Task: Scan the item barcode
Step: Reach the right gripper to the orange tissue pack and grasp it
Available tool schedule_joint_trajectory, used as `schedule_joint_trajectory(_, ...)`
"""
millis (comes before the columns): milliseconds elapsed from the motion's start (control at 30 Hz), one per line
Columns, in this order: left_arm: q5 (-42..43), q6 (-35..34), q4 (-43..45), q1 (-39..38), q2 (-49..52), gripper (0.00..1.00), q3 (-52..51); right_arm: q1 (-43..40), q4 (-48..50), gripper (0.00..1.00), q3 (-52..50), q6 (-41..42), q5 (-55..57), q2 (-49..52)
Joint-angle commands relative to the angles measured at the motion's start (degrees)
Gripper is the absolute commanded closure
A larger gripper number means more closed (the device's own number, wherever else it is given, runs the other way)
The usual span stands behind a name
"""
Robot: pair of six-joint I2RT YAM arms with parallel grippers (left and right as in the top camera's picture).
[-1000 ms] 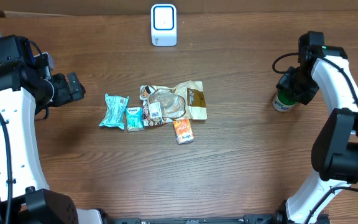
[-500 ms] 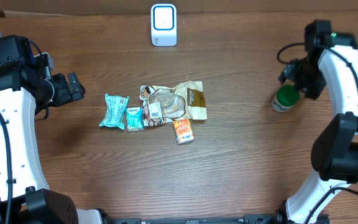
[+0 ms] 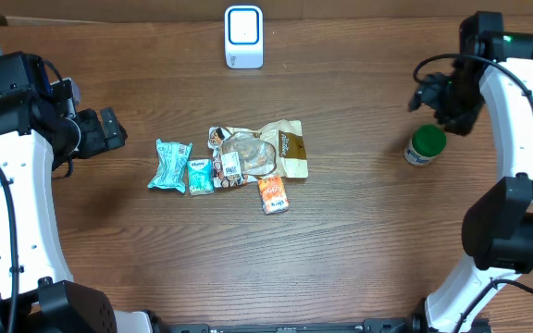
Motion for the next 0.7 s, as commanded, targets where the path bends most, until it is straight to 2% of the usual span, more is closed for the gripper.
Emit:
schedule_joint_trajectory(0,0.2,0.2,0.1,-0.5,-0.5,0.00,0.1,4.0,1.3,0.17,-2.0,-6.6,-12.9,-1.3)
schedule_joint_trajectory(67,0.2,0.2,0.1,-0.5,-0.5,0.00,0.1,6.8,3.2,0.00,-4.0,-6.7,-14.5,-1.3)
schedule_joint_trajectory(333,0.2,0.2,0.0,-0.5,-0.5,0.00,0.1,18.8,9.5,0.00,-13.9,-6.7,-18.6,-1.2)
schedule_joint_trajectory(533,0.2,0.2,0.0,-0.5,-0.5,0.00,0.1,27.6,13.4,0.25,-21.7,-6.0,-18.7,-1.2)
schedule_joint_trajectory(667,0.2,0.2,0.1,-0.5,-0.5,0.00,0.1,29.9,18.0,0.30,-26.3,-1.1,-18.8,-1.2)
